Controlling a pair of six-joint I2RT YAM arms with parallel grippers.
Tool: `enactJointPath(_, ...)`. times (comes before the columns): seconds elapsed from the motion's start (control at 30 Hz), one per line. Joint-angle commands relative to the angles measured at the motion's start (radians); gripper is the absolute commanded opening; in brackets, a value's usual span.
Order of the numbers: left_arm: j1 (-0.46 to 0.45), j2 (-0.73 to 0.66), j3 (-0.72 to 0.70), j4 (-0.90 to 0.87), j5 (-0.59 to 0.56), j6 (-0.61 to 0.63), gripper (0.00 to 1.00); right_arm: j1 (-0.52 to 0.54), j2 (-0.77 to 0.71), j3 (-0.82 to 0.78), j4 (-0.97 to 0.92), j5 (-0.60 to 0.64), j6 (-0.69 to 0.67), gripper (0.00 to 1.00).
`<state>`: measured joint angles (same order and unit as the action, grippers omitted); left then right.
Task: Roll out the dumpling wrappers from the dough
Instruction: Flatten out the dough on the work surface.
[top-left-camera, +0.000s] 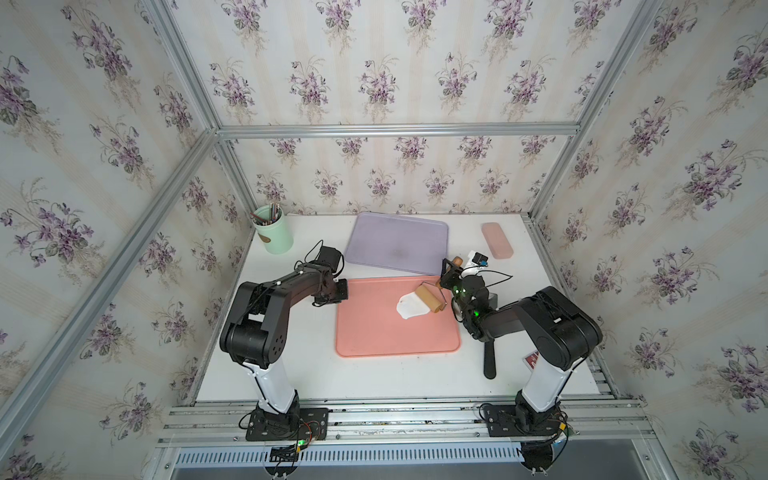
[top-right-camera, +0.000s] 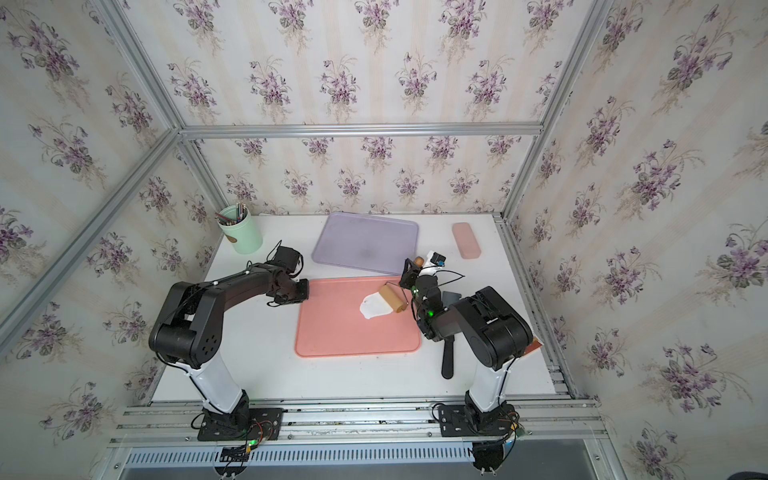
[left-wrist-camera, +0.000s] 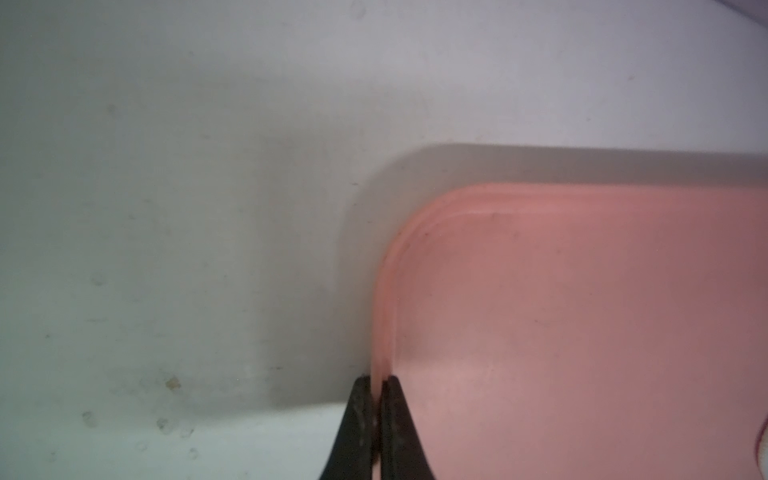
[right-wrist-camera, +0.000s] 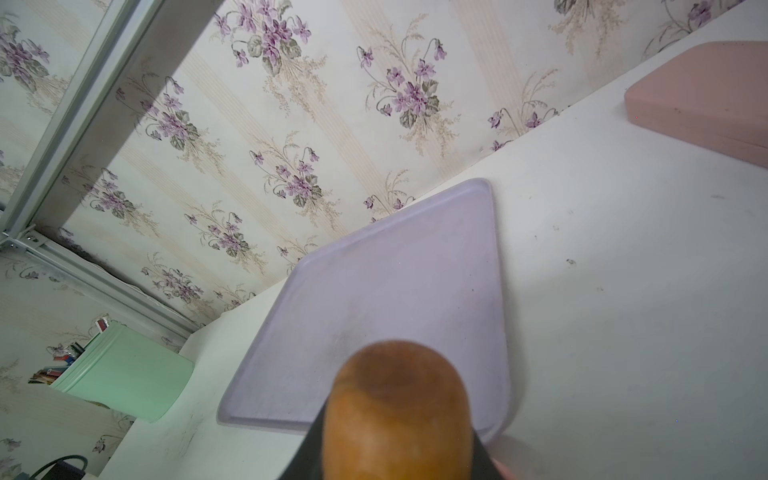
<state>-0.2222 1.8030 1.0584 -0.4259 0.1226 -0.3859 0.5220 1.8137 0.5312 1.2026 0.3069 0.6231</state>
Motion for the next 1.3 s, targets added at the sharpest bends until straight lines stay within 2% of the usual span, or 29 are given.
enactJointPath(0.0,-0.003,0.016,-0.011,-0.055,-0.006,-0.001,0.0,0.092,0.042,-0.022,-0.164,0.065,-0.118,0.0)
enactJointPath(0.17,-0.002,0.018,-0.009,-0.056,0.0,-0.005,0.0,0.18,0.134,-0.039,-0.091,0.057,-0.036,0.0)
enactJointPath(0.27,-0.003,0.014,-0.011,-0.056,-0.003,-0.004,0.0,0.234,0.12,-0.032,-0.076,0.054,0.003,0.0)
enactJointPath(0.37,-0.002,0.01,-0.011,-0.063,-0.01,-0.001,0.0,0.21,0.012,-0.041,-0.069,0.006,0.074,0.0)
enactJointPath(0.5,-0.003,0.007,-0.009,-0.062,-0.008,0.001,0.0,0.099,-0.113,-0.029,-0.106,-0.08,0.116,0.0)
enactJointPath(0.67,-0.003,0.007,-0.011,-0.059,-0.001,0.001,0.0,0.03,-0.11,0.013,-0.166,-0.069,0.017,0.0)
enactJointPath(0.8,-0.002,0.009,-0.009,-0.057,0.002,0.003,0.0,0.03,-0.019,0.035,-0.17,-0.038,-0.063,0.0)
enactJointPath(0.9,-0.005,0.015,-0.005,-0.057,0.013,0.007,0.0,0.032,0.039,0.017,-0.151,-0.038,-0.061,0.0)
enactJointPath(1.07,-0.008,0.016,-0.011,-0.047,0.007,0.004,0.0,0.166,0.081,-0.008,-0.109,-0.014,0.0,0.0)
enactJointPath(1.17,-0.008,0.024,-0.006,-0.051,0.0,0.001,0.0,0.193,0.07,-0.018,-0.069,-0.027,0.078,0.0)
enactJointPath(1.27,-0.008,0.016,-0.009,-0.051,0.0,0.002,0.0,0.161,-0.021,-0.021,-0.081,-0.053,0.099,0.0)
